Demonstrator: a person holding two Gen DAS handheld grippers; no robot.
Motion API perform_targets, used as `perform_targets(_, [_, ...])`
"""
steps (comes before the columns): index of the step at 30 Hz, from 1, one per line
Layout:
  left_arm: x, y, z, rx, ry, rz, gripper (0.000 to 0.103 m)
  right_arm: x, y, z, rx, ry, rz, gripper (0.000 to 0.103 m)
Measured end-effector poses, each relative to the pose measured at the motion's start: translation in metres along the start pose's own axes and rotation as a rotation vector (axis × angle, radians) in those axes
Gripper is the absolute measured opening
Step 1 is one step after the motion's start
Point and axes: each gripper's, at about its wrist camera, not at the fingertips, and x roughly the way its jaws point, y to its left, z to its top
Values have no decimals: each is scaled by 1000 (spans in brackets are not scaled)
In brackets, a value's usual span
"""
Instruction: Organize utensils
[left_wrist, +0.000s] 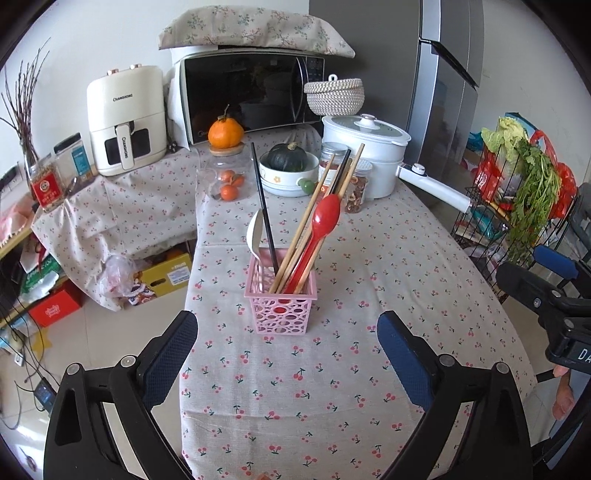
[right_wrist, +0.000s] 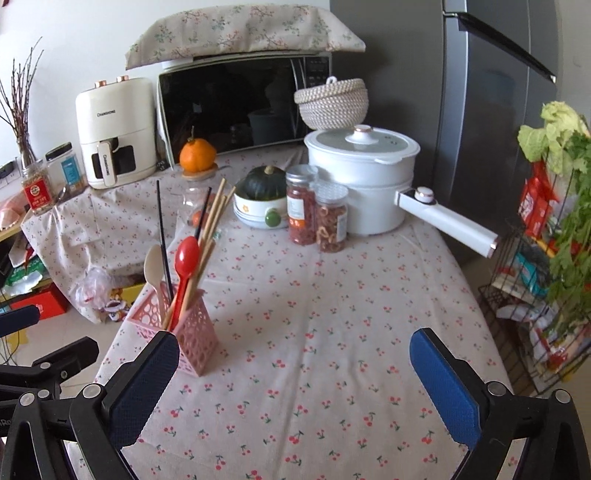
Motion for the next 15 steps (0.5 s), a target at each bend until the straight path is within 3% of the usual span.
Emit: perform_targets(15, [2,-17,-1,29,-1,-16,99,13,-12,-6,38,70,-28,102])
